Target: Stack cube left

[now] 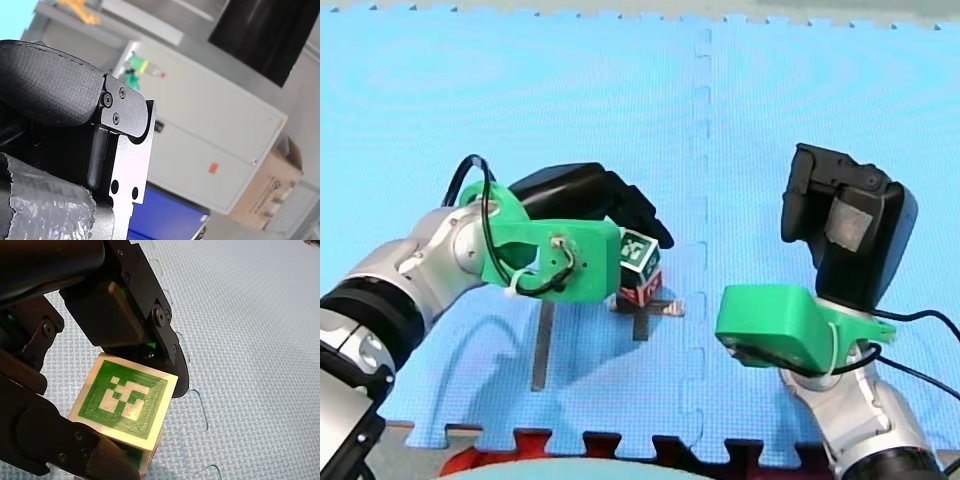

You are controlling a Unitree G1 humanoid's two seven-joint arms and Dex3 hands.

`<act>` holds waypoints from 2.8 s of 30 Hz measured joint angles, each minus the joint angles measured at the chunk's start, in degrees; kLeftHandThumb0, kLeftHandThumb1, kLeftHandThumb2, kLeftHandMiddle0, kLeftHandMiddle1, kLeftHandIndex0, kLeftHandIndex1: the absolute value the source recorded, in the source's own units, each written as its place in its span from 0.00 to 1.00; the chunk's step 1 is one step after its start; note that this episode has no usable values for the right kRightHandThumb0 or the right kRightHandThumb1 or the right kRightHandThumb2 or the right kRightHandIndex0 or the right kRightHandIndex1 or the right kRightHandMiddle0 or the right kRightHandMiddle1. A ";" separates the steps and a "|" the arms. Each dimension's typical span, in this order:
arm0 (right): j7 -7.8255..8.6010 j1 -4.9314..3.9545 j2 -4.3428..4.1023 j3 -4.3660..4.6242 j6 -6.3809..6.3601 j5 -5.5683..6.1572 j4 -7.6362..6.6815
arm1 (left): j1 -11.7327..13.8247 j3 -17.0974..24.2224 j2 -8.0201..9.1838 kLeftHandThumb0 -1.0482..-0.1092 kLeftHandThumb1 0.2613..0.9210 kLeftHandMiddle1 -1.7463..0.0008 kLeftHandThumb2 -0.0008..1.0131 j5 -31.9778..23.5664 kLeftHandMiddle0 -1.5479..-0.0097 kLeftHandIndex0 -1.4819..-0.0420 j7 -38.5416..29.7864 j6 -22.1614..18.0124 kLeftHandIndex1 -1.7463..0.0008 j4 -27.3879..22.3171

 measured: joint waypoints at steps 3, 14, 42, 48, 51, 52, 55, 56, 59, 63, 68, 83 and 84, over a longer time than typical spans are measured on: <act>0.03 0.05 0.09 0.07 0.26 0.02 -0.01 | 0.30 2.59 -0.42 0.02 0.91 0.00 0.01 -3.97 0.46 0.67 -5.05 -1.24 1.00 0.16; 0.09 0.04 0.13 -0.04 0.43 0.37 0.42 | 1.72 10.33 -1.64 0.01 0.80 0.00 0.00 -13.42 0.50 0.75 -17.33 -1.83 1.00 0.20; -0.21 0.07 -0.17 -0.10 -0.11 0.34 1.40 | -5.84 5.45 3.29 0.00 0.94 0.05 0.02 -3.09 0.60 0.83 -8.70 -0.35 1.00 -0.80; -0.45 0.04 -0.34 -0.13 -1.21 0.54 2.65 | -9.92 5.34 8.83 0.00 0.99 0.23 0.01 -2.74 0.57 0.84 -9.84 -3.61 1.00 -6.34; -0.59 -0.03 -0.36 -0.14 -1.72 0.62 3.14 | -11.61 3.00 11.00 0.00 1.00 0.28 0.01 1.37 0.56 0.86 -6.03 -1.91 1.00 -6.74; -0.61 -0.03 -0.38 -0.15 -1.81 0.64 3.24 | -12.02 2.66 11.66 0.00 1.00 0.28 0.01 1.98 0.55 0.87 -5.41 -1.83 1.00 -6.29; -0.64 0.03 -0.56 -0.25 -2.00 0.78 3.42 | -13.78 2.17 14.14 0.00 1.00 0.07 0.05 2.83 0.55 0.88 -4.74 -1.77 1.00 -4.96; -0.62 0.06 -0.60 -0.26 -2.03 0.80 3.43 | -14.46 1.85 14.99 0.00 1.00 0.03 0.05 3.46 0.53 0.87 -4.25 -1.64 0.99 -4.84; -0.50 0.10 -0.62 -0.29 -2.09 0.87 3.43 | -15.61 0.66 16.74 0.00 1.00 0.00 0.07 5.17 0.50 0.86 -2.50 -1.96 0.99 -4.92; -0.41 0.12 -0.73 -0.35 -2.28 1.07 3.81 | -16.66 0.25 17.99 0.00 1.00 0.00 0.08 5.67 0.49 0.85 -1.66 -3.86 0.99 -4.49; -0.61 -0.48 -0.90 -0.45 -2.92 1.22 5.33 | -18.17 0.95 19.37 0.00 1.00 0.00 0.07 4.67 0.47 0.85 -1.86 -4.55 0.99 -2.78; 0.48 -1.25 -2.46 -0.94 -4.54 1.43 6.84 | -8.33 15.75 18.65 0.01 1.00 0.09 0.86 -15.32 0.55 0.69 -7.48 -6.99 0.98 0.40; 1.02 -1.49 -2.76 -0.98 -4.81 1.55 7.28 | -7.26 17.24 18.10 0.05 1.00 0.23 0.86 -17.15 0.55 0.64 -7.85 -6.98 0.98 0.43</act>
